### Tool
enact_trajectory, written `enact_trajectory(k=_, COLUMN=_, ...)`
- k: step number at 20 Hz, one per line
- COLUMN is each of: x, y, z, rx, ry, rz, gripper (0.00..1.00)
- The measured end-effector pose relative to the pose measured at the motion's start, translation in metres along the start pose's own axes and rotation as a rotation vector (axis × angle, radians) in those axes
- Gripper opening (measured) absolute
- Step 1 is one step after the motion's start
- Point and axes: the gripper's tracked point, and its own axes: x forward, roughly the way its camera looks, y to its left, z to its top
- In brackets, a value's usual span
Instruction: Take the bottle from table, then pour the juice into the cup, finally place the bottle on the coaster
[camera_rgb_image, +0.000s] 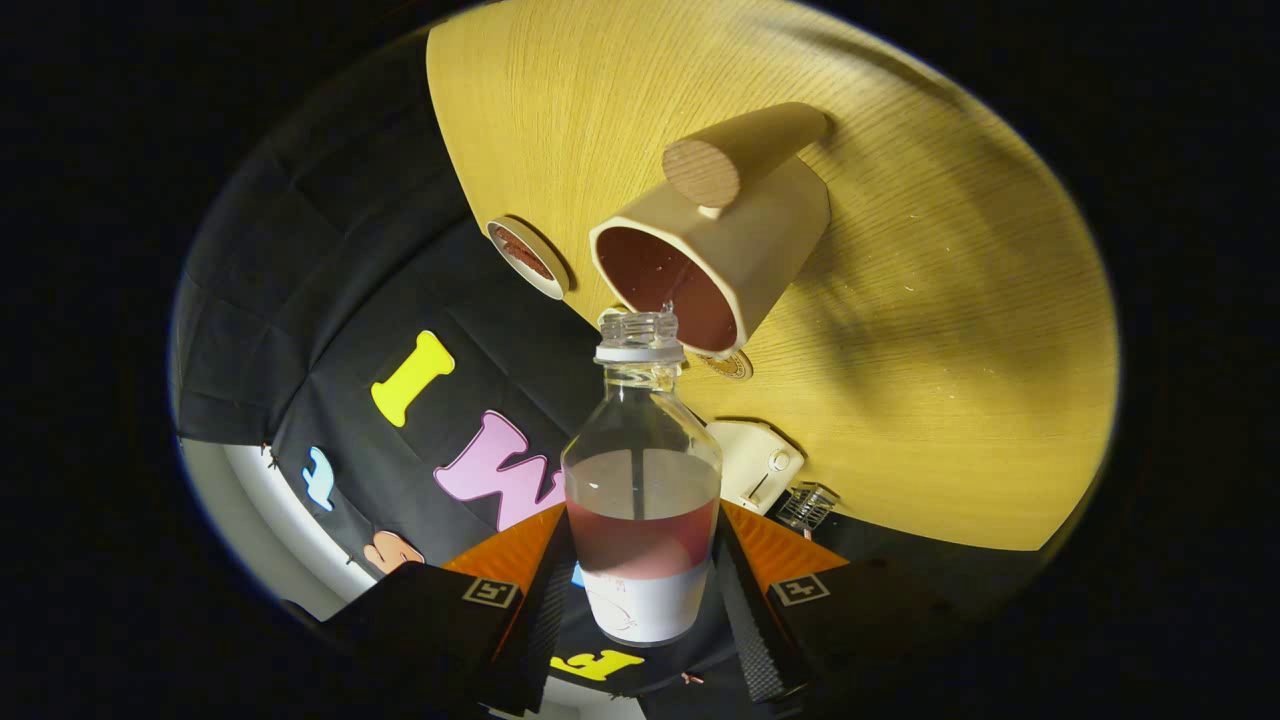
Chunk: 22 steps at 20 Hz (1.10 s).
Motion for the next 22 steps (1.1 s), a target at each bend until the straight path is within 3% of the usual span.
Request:
enact_trajectory(k=15, x=0.008, y=0.023, z=-0.013, rx=0.136, ry=-0.016, rz=-0.028, gripper=0.76)
enact_trajectory(k=22, x=0.011, y=0.030, z=-0.009, rx=0.073, ry=-0.028, rz=-0.040, gripper=0.76)
